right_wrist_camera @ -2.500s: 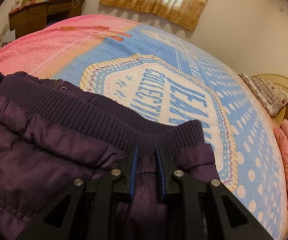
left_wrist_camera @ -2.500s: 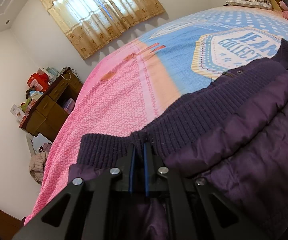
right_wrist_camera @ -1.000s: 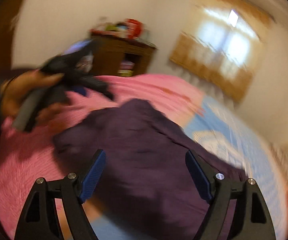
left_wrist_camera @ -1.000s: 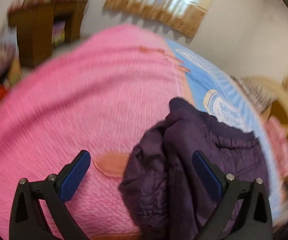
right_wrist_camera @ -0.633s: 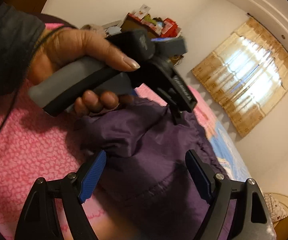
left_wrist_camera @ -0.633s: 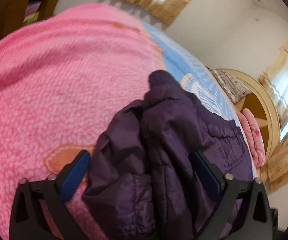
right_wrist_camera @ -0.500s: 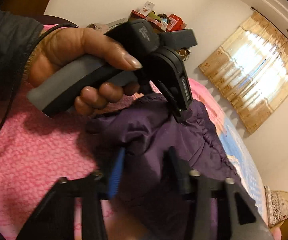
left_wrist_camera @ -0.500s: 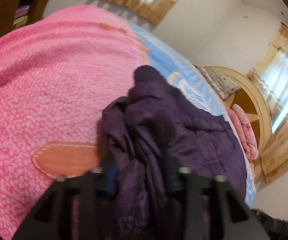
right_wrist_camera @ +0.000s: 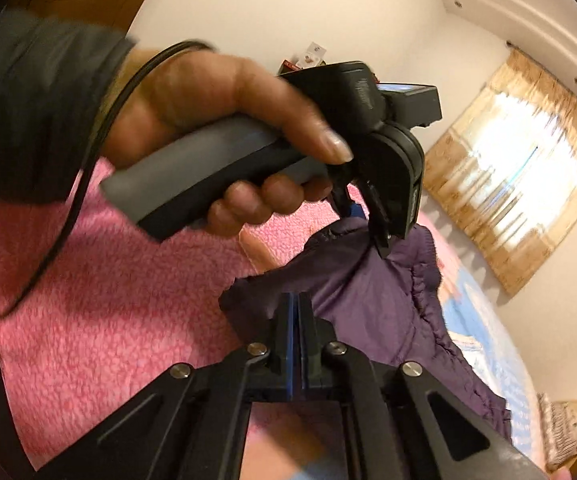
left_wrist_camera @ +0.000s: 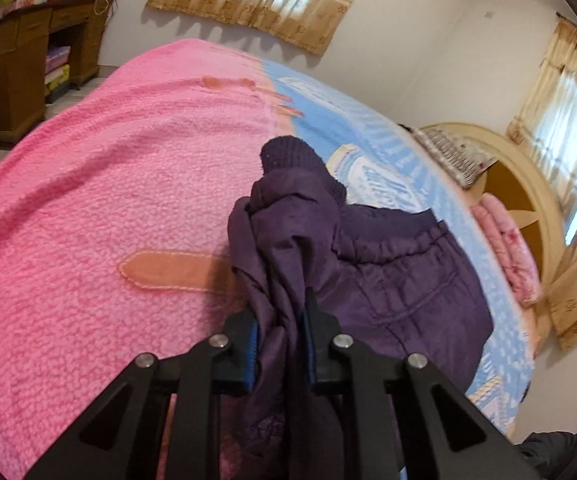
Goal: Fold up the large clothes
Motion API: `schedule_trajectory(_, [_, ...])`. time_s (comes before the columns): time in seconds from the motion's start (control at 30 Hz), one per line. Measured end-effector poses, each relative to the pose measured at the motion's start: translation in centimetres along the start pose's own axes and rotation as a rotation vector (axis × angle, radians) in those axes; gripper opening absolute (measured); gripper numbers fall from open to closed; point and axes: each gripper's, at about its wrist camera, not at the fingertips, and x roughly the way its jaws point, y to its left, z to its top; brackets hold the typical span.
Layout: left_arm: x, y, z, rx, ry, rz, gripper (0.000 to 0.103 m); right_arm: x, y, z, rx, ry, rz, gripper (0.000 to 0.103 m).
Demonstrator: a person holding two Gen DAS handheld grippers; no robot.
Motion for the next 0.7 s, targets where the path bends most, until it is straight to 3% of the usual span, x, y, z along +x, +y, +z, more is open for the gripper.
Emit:
schedule_trajectory(0.03, [0.0, -0.3, -0.1, 0.01, -0.003, 0.01, 0.018, 0.1, 0.1, -0.3, -0.003, 0.015, -0.008, 0.074])
schedule_trajectory(0.07, [0.0, -0.6, 0.0, 0.024, -0.004, 0.025, 0.018, 0.0, 0.1, -1.0, 0.005, 0.02, -0.024, 0.086])
schedule_trajectory(0.13, [0.0, -0.8, 0.0, 0.039, -0.008, 0.033, 0.018, -0.5, 0.4, -2.0, 0.006, -0.007, -0.067, 0.087])
schedule_trajectory(0.23, [0.3, -0.4, 0.3, 0.028, -0.003, 0.022, 0.018, 0.6, 1.7, -2.4, -0.081, 0.02, -0.142, 0.087])
schedule_trajectory(0.4, [0.0, 0.4, 0.0, 0.005, 0.009, -0.01, 0.018, 4.6, 4.0, -1.4, -0.224, 0.048, -0.237, 0.087])
schedule_trajectory(0.47, [-0.1, 0.5, 0.0, 0.009, 0.011, -0.017, 0.018, 6.9, 4.0, -1.0, -0.251, 0.062, -0.268, 0.08])
schedule_trajectory(0.5, [0.0, 0.6, 0.0, 0.012, 0.013, -0.02, 0.018, 7.5, 3.7, -0.8, -0.242, 0.063, -0.272, 0.056])
schedule_trajectory(0.6, [0.1, 1.1, 0.0, 0.009, 0.022, -0.035, 0.018, 7.8, 2.5, -0.4, -0.166, 0.079, -0.218, 0.032])
schedule_trajectory(0.7, [-0.8, 1.5, -0.1, -0.011, 0.02, -0.077, 0.017, 5.8, 1.4, 0.5, -0.108, 0.039, -0.174, 0.025])
